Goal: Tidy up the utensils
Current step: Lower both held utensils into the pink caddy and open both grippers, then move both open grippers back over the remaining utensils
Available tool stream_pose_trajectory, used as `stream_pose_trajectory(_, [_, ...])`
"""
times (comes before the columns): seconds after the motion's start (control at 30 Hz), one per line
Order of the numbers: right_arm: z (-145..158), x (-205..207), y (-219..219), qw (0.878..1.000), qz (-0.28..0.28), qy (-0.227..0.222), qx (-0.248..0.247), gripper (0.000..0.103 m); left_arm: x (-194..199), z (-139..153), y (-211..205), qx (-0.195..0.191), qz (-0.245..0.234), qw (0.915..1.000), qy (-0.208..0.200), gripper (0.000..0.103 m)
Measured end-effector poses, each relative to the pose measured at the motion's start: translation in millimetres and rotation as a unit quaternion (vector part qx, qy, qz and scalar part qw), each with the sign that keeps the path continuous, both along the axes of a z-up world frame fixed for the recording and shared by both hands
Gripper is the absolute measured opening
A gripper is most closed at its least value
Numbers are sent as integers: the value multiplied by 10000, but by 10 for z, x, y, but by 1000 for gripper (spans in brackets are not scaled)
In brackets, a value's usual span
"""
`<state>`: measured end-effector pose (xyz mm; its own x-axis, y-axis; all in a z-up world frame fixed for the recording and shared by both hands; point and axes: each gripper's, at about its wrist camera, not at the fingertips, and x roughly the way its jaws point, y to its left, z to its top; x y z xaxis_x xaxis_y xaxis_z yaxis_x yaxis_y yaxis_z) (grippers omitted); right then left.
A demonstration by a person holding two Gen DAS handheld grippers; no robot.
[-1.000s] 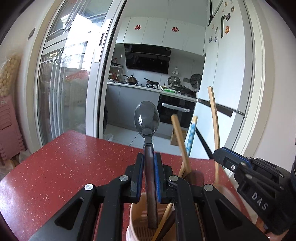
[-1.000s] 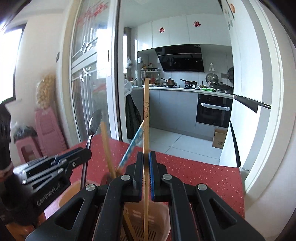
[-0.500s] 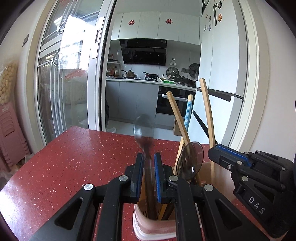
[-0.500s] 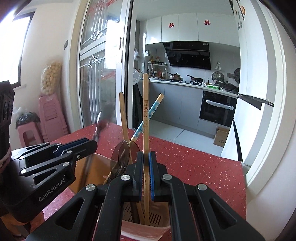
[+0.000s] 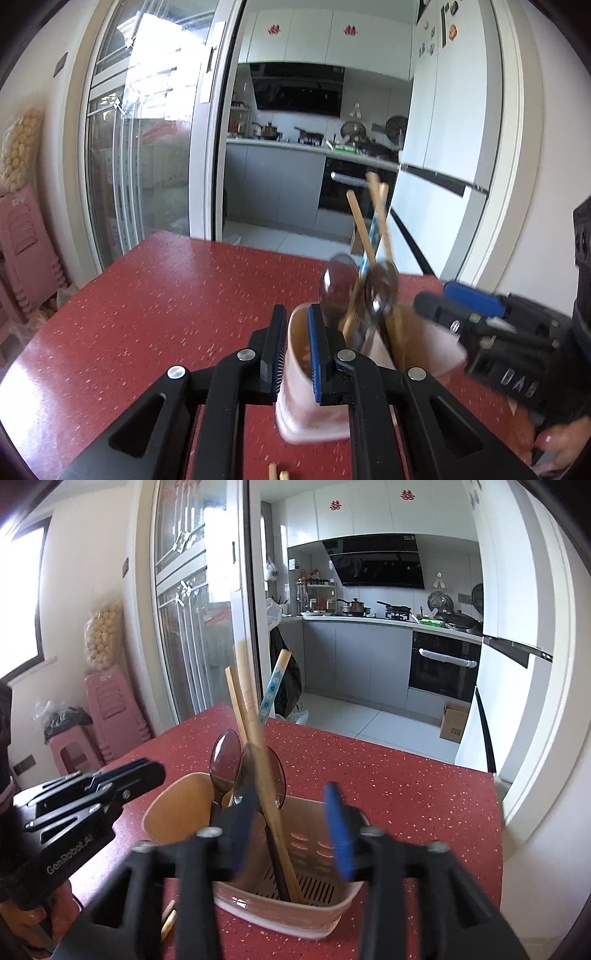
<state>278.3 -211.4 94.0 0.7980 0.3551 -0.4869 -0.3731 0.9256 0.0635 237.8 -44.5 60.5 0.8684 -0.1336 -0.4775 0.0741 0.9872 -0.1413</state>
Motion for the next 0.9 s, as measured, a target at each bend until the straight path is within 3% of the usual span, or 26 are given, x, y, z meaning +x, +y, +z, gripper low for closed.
stream_pose_trajectory(0.1, [42, -69, -50, 9997, -2, 174, 145, 50, -94, 6, 25, 125, -45, 9996, 250, 41])
stream_pose_trajectory(0.23, [100, -226, -112, 9989, -74, 362, 282, 61, -267, -14, 101, 156, -1, 9983, 559, 41])
stream_pose_trajectory(0.47, [77, -577, -195, 9942, -150, 896, 575, 74, -660, -257, 320, 280, 75, 9910, 1310, 41])
stream_pose_trajectory(0.6, [-164, -757, -253, 9862, -299, 1485, 665, 74, -930, -475, 435, 467, 102, 9853, 1642, 42])
stream_pose_trajectory(0.73, [-463, -933, -305, 9757, -481, 2038, 649, 74, -1129, -654, 551, 370, 191, 9797, 1959, 42])
stream_pose_trajectory(0.9, [-729, -1097, -276, 9633, -663, 2541, 551, 74, -1344, -782, 658, 142, 328, 9784, 2035, 42])
